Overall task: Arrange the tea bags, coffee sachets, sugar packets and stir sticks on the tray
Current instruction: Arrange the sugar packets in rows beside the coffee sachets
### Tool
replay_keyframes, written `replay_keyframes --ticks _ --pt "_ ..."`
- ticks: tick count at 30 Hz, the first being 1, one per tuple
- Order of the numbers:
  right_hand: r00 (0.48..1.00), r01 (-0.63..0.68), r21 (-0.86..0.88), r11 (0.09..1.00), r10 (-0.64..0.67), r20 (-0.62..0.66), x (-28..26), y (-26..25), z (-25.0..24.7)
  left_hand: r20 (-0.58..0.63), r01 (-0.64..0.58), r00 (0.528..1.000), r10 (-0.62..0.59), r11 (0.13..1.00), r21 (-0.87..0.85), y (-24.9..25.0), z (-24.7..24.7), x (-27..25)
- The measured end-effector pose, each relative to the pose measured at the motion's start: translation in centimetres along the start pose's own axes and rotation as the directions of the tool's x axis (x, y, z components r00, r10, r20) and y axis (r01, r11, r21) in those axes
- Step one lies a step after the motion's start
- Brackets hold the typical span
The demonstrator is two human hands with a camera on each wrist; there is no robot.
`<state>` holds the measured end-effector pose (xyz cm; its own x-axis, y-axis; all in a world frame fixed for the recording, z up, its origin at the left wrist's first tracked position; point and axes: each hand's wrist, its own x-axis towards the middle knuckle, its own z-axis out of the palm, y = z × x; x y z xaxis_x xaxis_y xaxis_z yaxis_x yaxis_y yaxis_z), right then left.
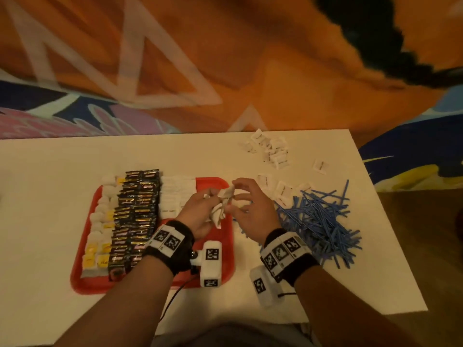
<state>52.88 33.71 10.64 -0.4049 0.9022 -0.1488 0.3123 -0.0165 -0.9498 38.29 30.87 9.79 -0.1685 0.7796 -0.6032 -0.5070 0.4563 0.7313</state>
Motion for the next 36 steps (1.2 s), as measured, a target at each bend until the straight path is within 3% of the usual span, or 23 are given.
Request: replay_keyframes --ticks 5,11,17,22,26,29,31,36 --pt "0.996 0.009 0.006 1.000 -0.009 0.093 -0.2 -2.5 3.8 0.012 -0.015 1.000 0.014 0.999 0.045 1.7 -4.0 -2.7" --pt "1.000 0.021 -0.163 0.986 -0.017 0.025 0.2 -4.5 7.8 0.036 0.016 0.999 -0.015 0.998 -0.053 2.9 -8.6 -4.9" --pt "0.987 -0.130 0.148 0.980 0.143 -0.078 0.2 -5.8 11.1 -0.065 0.085 0.992 -0.106 0.959 -0.271 4.0 -12.5 -6.1" --pt "0.980 -0.168 0.354 0.920 0.194 -0.039 -0.6 -7.4 13.3 -0.094 0.132 0.978 -0.186 0.903 -0.408 4.3 -14.7 -6.3" --pt "0.968 -0.216 0.447 0.868 0.252 -0.021 -1.4 -7.7 15.1 -0.070 0.057 0.994 -0.082 0.951 -0.305 4.5 -15.9 -6.5" --pt "0.955 -0.233 0.488 0.841 0.294 -0.050 -1.5 -7.7 16.1 -0.054 -0.086 0.995 0.086 0.996 -0.007 4.6 -16.0 -7.5" --pt "0.950 -0.239 0.462 0.854 0.303 -0.069 -1.7 -7.8 16.6 -0.031 -0.162 0.985 0.169 0.973 0.163 4.6 -15.8 -8.1" --pt "0.940 -0.276 0.423 0.863 0.335 -0.070 -1.9 -7.5 16.7 -0.059 -0.265 0.955 0.291 0.924 0.278 5.0 -16.2 -8.1"
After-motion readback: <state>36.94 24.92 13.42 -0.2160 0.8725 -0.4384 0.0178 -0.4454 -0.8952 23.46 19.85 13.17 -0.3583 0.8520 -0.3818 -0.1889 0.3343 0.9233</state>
